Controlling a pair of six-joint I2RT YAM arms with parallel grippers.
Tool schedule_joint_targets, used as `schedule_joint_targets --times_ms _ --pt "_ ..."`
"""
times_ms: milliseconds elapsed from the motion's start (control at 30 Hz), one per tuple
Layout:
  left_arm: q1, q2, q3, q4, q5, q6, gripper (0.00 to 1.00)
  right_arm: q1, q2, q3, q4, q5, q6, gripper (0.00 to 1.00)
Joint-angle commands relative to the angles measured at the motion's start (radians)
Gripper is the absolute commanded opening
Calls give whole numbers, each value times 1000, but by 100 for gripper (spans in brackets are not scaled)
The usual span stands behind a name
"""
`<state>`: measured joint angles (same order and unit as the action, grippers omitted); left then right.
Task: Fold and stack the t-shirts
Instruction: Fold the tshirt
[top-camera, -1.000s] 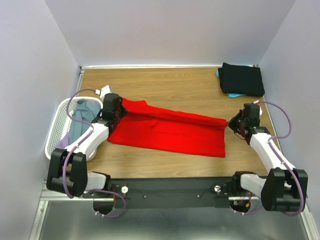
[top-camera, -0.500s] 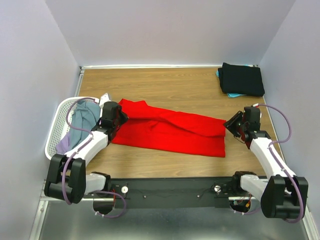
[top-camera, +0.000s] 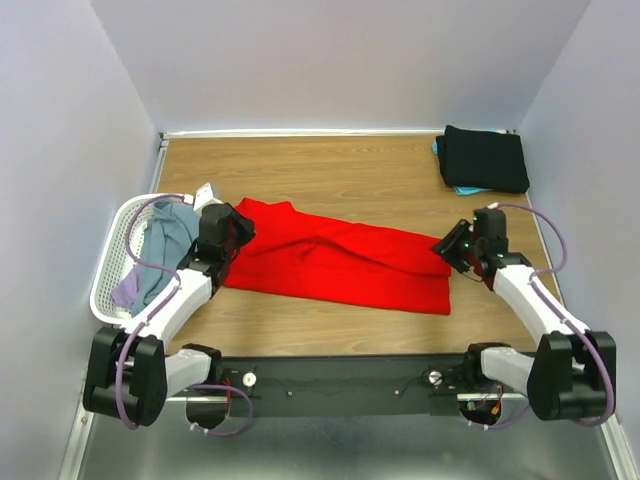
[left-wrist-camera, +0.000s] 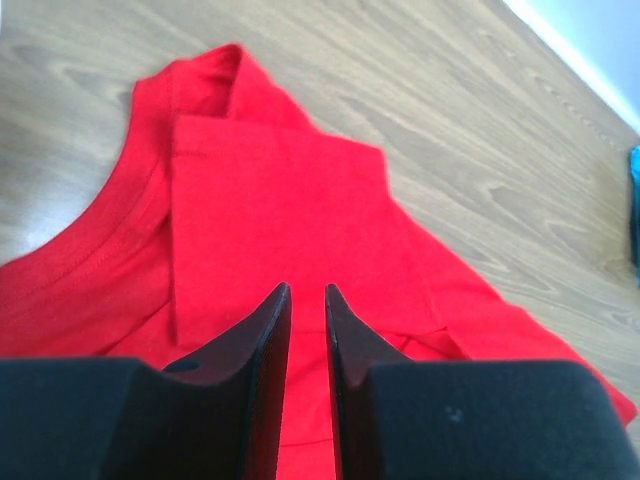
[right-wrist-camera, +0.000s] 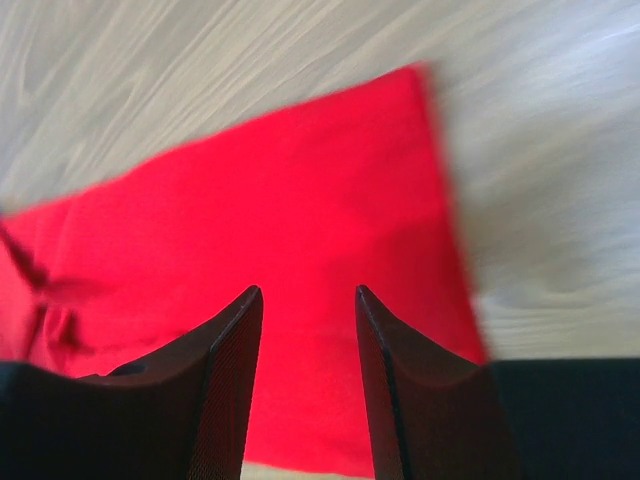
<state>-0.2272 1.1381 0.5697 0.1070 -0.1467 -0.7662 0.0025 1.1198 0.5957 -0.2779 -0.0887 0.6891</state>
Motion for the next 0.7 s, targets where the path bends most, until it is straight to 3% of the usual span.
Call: schedule_joint_targets --times_ms 0,200,333,533,667 --pt "-46 24 97 7 -63 37 28 120 63 61 55 27 44 49" --pt "-179 238 286 -136 -194 31 28 329 319 226 186 43 29 48" --pt "-239 360 352 -262 -322 -39 37 415 474 358 239 21 -34 48" --pt "-238 336 288 -320 -384 -199 50 499 687 564 246 -2 -80 48" --pt "-138 339 294 -319 -352 -200 52 539 797 657 255 -51 -105 48"
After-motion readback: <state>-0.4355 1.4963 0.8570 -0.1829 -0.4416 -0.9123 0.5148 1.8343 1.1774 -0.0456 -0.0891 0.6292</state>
